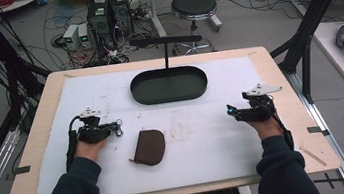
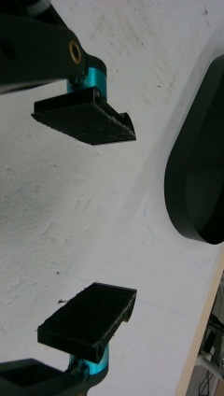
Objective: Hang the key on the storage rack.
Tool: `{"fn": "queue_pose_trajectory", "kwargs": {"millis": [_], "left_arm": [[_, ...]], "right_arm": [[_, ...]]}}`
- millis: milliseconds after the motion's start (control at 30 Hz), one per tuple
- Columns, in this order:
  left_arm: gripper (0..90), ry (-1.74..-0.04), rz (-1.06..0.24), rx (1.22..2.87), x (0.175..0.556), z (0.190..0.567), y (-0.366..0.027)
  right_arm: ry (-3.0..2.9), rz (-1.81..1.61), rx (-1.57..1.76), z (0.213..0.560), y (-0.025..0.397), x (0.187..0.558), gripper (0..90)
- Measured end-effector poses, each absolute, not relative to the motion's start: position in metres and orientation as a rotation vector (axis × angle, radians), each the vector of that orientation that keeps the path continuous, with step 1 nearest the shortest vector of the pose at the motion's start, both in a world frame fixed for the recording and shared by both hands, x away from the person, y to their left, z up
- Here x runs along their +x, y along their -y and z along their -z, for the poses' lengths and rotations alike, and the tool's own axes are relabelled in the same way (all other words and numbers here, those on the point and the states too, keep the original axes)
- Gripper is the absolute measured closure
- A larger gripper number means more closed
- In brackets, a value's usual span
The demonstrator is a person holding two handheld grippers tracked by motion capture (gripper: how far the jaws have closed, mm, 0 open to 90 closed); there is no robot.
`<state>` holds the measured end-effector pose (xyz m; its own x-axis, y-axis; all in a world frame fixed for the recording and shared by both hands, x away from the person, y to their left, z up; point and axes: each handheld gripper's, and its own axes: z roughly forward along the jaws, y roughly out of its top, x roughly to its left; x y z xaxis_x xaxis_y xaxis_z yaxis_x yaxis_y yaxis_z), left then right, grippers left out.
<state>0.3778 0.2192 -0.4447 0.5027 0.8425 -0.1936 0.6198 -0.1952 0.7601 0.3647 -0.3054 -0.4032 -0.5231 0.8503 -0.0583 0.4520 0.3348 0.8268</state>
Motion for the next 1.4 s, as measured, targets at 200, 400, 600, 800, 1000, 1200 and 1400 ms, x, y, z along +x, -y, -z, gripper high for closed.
{"fn": "queue_pose_trajectory", "kwargs": {"millis": [200, 400, 600, 800, 1000, 1200, 1400], "left_arm": [[86.3, -1.18, -0.364, 1.942, 0.38, 0.444, -0.216], [88.0, -1.144, -0.391, 1.988, 0.381, 0.442, -0.211], [88.1, -1.117, -0.405, 1.929, 0.378, 0.434, -0.214], [88.2, -1.045, -0.404, 1.835, 0.373, 0.423, -0.217], [88.1, -0.985, -0.438, 1.794, 0.373, 0.411, -0.219], [88.2, -0.929, -0.482, 1.75, 0.381, 0.388, -0.217], [88.2, -0.879, -0.497, 1.744, 0.396, 0.364, -0.205]], "right_arm": [[-2.115, -1.082, 1.141, 0.403, 0.306, 0.365, 21.3], [-2.118, -1.082, 1.141, 0.403, 0.305, 0.365, 21.4], [-2.111, -1.084, 1.139, 0.403, 0.306, 0.364, 21.5], [-2.105, -1.093, 1.143, 0.402, 0.307, 0.364, 21.5], [-2.098, -1.115, 1.149, 0.402, 0.308, 0.365, 21.5], [-2.081, -1.139, 1.159, 0.402, 0.313, 0.367, 21.5], [-2.077, -1.159, 1.16, 0.401, 0.314, 0.368, 21.6]]}}
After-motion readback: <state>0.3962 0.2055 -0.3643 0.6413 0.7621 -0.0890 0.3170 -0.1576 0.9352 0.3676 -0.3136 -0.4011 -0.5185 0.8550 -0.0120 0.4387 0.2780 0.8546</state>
